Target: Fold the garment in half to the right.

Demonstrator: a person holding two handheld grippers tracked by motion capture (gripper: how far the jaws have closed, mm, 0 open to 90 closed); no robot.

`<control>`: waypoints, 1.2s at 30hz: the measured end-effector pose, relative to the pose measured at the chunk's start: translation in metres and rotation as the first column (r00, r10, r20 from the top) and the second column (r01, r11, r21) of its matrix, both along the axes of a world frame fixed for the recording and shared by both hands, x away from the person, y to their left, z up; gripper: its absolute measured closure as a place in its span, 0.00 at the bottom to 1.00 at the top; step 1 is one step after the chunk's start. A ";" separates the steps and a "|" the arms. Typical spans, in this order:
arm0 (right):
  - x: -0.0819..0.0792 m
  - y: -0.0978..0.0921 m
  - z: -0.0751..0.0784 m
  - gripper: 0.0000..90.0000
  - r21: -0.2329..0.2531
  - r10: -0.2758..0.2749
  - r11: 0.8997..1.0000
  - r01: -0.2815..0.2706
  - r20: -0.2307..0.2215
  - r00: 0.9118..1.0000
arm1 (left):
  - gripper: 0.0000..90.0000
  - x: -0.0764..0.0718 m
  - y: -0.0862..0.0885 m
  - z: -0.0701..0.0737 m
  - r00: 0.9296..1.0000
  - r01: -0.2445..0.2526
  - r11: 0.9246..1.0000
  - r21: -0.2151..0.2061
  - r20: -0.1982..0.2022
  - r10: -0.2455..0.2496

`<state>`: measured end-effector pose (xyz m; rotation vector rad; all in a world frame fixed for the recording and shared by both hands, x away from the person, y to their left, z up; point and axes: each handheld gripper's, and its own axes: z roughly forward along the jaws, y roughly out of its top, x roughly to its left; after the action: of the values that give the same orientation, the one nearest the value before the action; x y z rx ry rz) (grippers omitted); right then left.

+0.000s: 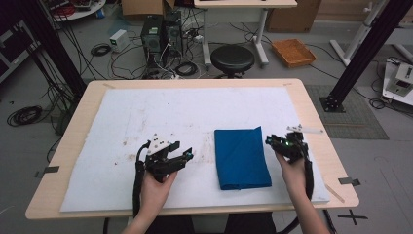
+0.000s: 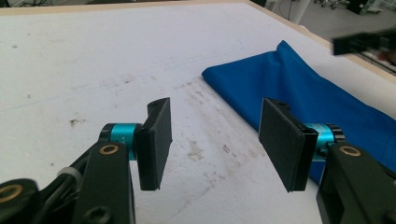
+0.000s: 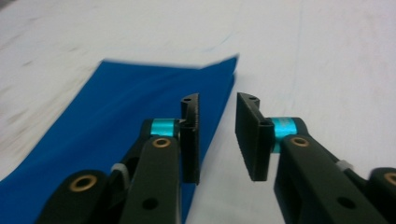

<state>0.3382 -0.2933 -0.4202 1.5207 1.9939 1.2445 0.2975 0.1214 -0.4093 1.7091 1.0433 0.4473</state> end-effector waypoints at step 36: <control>-0.059 -0.024 0.022 0.51 -0.049 0.042 0.998 -0.035 0.136 0.990 | 0.43 0.014 0.031 0.019 0.995 0.024 0.997 0.080 0.092 -0.032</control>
<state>0.2794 -0.3169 -0.3981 1.3430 1.9577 1.2725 0.3114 0.1519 -0.3900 1.7526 0.9440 0.5514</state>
